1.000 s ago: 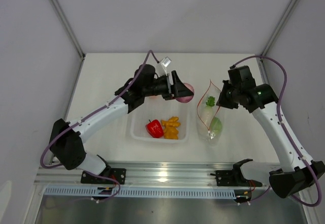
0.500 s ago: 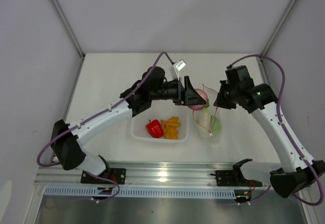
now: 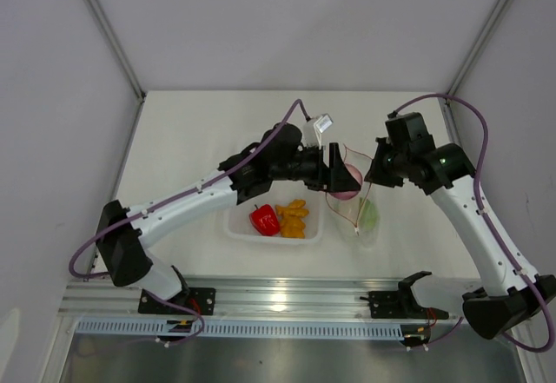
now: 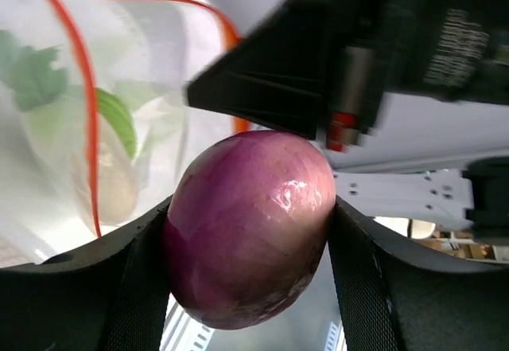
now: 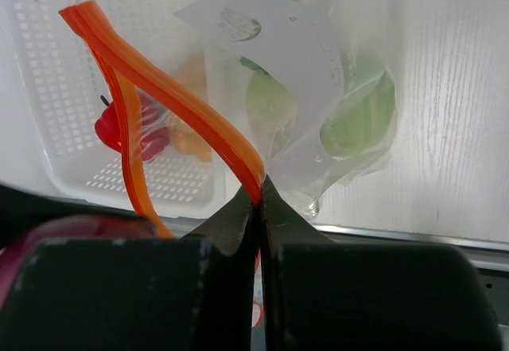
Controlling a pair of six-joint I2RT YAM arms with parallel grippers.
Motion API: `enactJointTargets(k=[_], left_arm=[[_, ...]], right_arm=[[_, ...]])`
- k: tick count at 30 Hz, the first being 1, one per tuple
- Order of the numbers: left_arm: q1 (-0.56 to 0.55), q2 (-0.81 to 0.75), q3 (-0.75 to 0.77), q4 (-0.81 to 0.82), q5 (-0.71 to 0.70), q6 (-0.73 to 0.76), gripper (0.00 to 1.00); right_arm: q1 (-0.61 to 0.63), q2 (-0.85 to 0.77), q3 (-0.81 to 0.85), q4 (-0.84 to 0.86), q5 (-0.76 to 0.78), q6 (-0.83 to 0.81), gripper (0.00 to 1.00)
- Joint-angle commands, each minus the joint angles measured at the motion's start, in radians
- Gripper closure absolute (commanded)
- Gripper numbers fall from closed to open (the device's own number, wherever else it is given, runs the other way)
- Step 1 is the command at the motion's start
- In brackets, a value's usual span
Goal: Place the food in the zip-top bag and seal the zipper
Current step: Place the fake vegetable in the zipper food storage bag.
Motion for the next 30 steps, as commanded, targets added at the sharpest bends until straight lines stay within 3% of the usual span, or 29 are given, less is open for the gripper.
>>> enactJointTargets(k=[1, 11, 14, 17, 18, 26, 30], left_arm=[[0.001, 0.051, 0.059, -0.077, -0.061, 0.039, 0.95], [0.001, 0.149, 0.108, -0.192, -0.182, 0.05, 0.95], [-0.001, 0.152, 0.113, -0.204, -0.209, 0.058, 0.72], [-0.007, 0.121, 0.104, -0.195, -0.231, 0.094, 0.24], [-0.011, 0.111, 0.101, -0.188, -0.226, 0.105, 0.03], [-0.008, -0.018, 0.074, -0.158, -0.234, 0.142, 0.01], [-0.01, -0.145, -0.002, -0.142, -0.353, 0.137, 0.0]], right_arm=[[0.012, -0.036, 0.041, 0.006, -0.018, 0.027, 1.0], [0.02, -0.058, 0.033, 0.009, -0.051, 0.035, 1.0], [0.021, -0.054, 0.027, 0.011, -0.05, 0.032, 1.0], [0.021, -0.054, 0.015, 0.014, -0.047, 0.029, 1.0], [0.021, -0.056, 0.005, 0.017, -0.047, 0.026, 1.0], [0.018, -0.056, 0.002, 0.022, -0.051, 0.029, 1.0], [0.018, -0.054, 0.01, 0.012, -0.054, 0.024, 1.0]])
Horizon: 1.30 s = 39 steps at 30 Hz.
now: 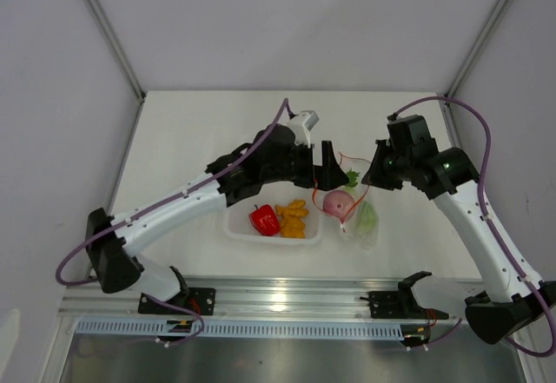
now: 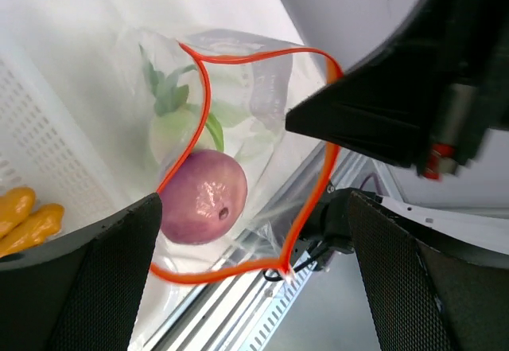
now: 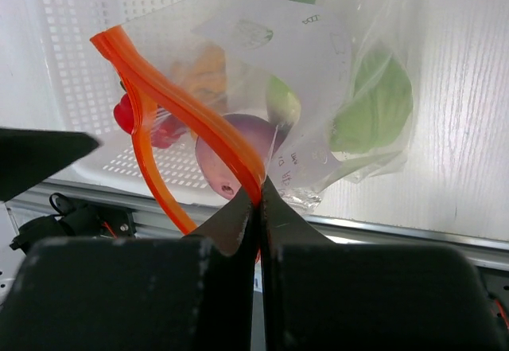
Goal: Place the food in the zip-top bag and seal the zipper
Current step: Place the fake vegetable in the zipper food storage bag, then adjust the zipper food storage bag at the center of the board.
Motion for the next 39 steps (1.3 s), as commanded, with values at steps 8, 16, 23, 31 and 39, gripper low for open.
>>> enactJointTargets(k=[8, 16, 23, 31, 39], left_arm=[[0.001, -0.138, -0.106, -0.059, -0.171, 0.052, 0.0], [0.002, -0.018, -0.13, -0.059, -0.174, 0.037, 0.03], [0.007, 0.076, -0.092, -0.04, -0.079, 0.037, 0.37], [0.007, 0.055, -0.037, 0.033, 0.093, -0.001, 0.99], [-0.019, 0.051, 0.141, 0.193, 0.416, -0.042, 0.99]], right_arm=[[0.004, -0.032, 0.024, 0.008, -0.023, -0.001, 1.0], [0.002, -0.045, 0.033, -0.011, -0.018, -0.002, 1.0], [0.004, -0.058, 0.022, -0.015, -0.011, -0.002, 1.0], [-0.007, -0.052, -0.027, -0.014, 0.069, -0.013, 1.0], [-0.019, -0.099, 0.093, -0.08, 0.176, -0.004, 1.0]])
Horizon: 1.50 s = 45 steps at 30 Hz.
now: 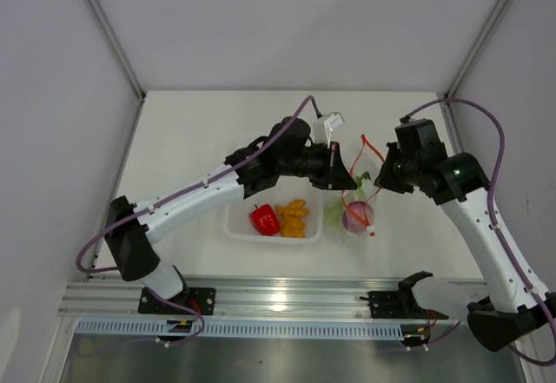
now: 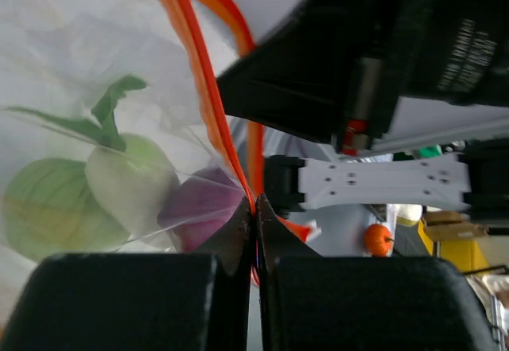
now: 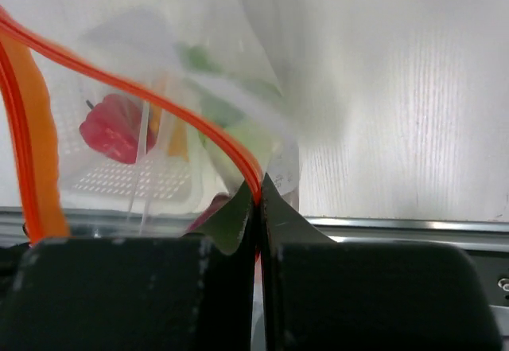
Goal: Place the food in the zip-top bag and seal the zipper
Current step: Adjust the zipper food storage bag at the center of the board.
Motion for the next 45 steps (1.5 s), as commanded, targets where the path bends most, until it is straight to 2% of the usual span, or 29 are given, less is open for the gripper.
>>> enactJointTargets(k=[1, 4, 8, 11, 14, 18, 21, 25, 26, 28, 31, 34, 37, 39, 42, 44, 45], left_arm=[[-0.021, -0.066, 0.064, 0.133, 0.129, -0.017, 1.0], [-0.014, -0.1, -0.007, 0.1, 0.055, 0.003, 0.95], [0.004, 0.044, -0.024, -0.006, 0.069, 0.009, 0.99], [0.004, 0.095, -0.042, -0.002, 0.09, 0.011, 0.99], [0.004, 0.039, -0.065, 0.044, 0.052, 0.016, 0.99], [0.004, 0.005, 0.01, 0.0, 0.052, 0.048, 0.99], [0.006, -0.015, 0.006, 0.004, 0.028, 0.048, 0.98], [0.027, 0.061, 0.028, -0.066, 0.041, 0.055, 0.96], [0.035, 0.115, 0.039, -0.084, 0.058, 0.055, 0.99], [0.032, 0.147, 0.053, -0.086, 0.086, 0.056, 0.99], [0.029, 0.123, 0.003, 0.004, 0.084, 0.02, 0.99], [0.029, 0.117, 0.071, -0.049, 0.087, 0.031, 1.0], [0.029, 0.094, 0.116, -0.106, 0.101, 0.057, 0.99], [0.024, 0.01, 0.084, -0.054, 0.119, 0.056, 0.99], [0.01, -0.073, -0.01, -0.009, 0.021, 0.057, 0.94], [0.022, -0.043, -0.002, -0.066, 0.012, 0.077, 0.92], [0.027, 0.024, 0.018, -0.09, 0.024, 0.082, 0.92]], right_arm=[[-0.005, -0.081, 0.117, -0.036, 0.089, 0.005, 1.0], [-0.013, -0.116, 0.099, -0.026, 0.103, 0.003, 1.0], [-0.062, -0.11, -0.131, 0.02, 0.023, -0.015, 1.0], [-0.067, -0.121, -0.193, 0.05, 0.023, -0.009, 1.0], [-0.07, -0.139, -0.15, 0.033, 0.034, -0.021, 1.0], [-0.077, -0.129, 0.041, -0.058, 0.101, -0.034, 1.0], [-0.076, -0.133, 0.111, -0.102, 0.092, -0.031, 1.0], [-0.077, -0.153, 0.111, -0.11, 0.113, -0.029, 1.0], [-0.077, -0.153, 0.099, -0.107, 0.116, -0.031, 1.0], [-0.08, -0.15, 0.031, -0.093, 0.116, -0.038, 1.0], [-0.099, -0.142, -0.117, -0.024, 0.098, -0.05, 1.0], [-0.11, -0.132, -0.159, -0.004, 0.072, -0.044, 1.0], [-0.11, -0.141, -0.066, -0.028, 0.07, -0.051, 1.0], [-0.11, -0.132, 0.075, -0.09, 0.074, -0.052, 1.0], [-0.11, -0.135, 0.169, -0.122, 0.064, -0.044, 1.0], [-0.111, -0.139, 0.145, -0.101, 0.051, -0.041, 1.0], [-0.111, -0.15, 0.085, -0.087, 0.043, -0.041, 1.0]])
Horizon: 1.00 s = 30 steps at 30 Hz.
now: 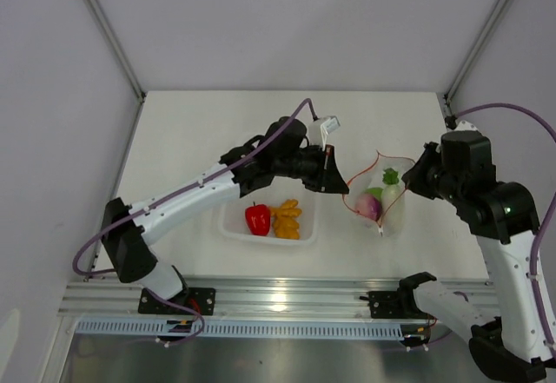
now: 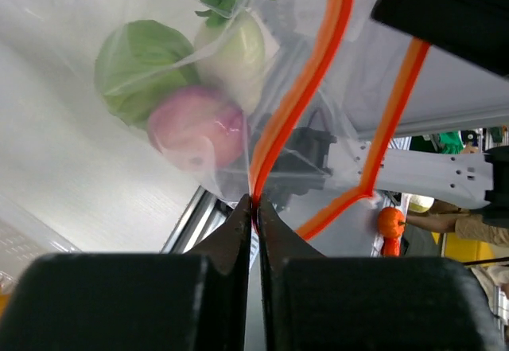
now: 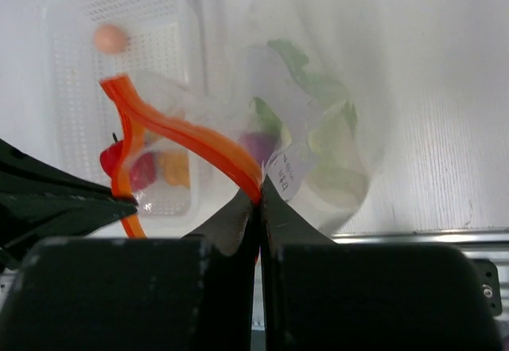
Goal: Place the food in the zip-top bag and seal the zipper
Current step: Adjust the zipper food storage bag at the center of the board, then pick up the fake vegetable from the bin.
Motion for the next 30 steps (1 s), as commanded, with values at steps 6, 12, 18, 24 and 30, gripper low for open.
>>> enactJointTargets(k=[6, 12, 18, 24, 30], left_arm=[[0.011, 0.18, -0.022, 0.033, 0.015, 0.032, 0.99], [0.013, 0.148, 0.042, 0.007, -0.031, 0.063, 0.99], [0.017, 0.062, 0.05, 0.01, -0.087, 0.084, 0.69], [0.037, -0.08, -0.067, 0.045, -0.206, 0.081, 0.0], [0.063, -0.206, -0.156, -0.042, -0.416, 0.063, 0.01]], right_arm=[[-0.005, -0.01, -0.291, 0.091, -0.02, -0.005, 1.0], [-0.008, 0.002, -0.181, 0.04, 0.023, -0.033, 1.0], [-0.008, 0.025, -0.066, -0.006, 0.012, -0.045, 1.0], [-0.008, 0.014, -0.14, 0.037, -0.02, -0.04, 1.0], [-0.01, 0.017, -0.161, 0.049, -0.032, -0.042, 1.0]])
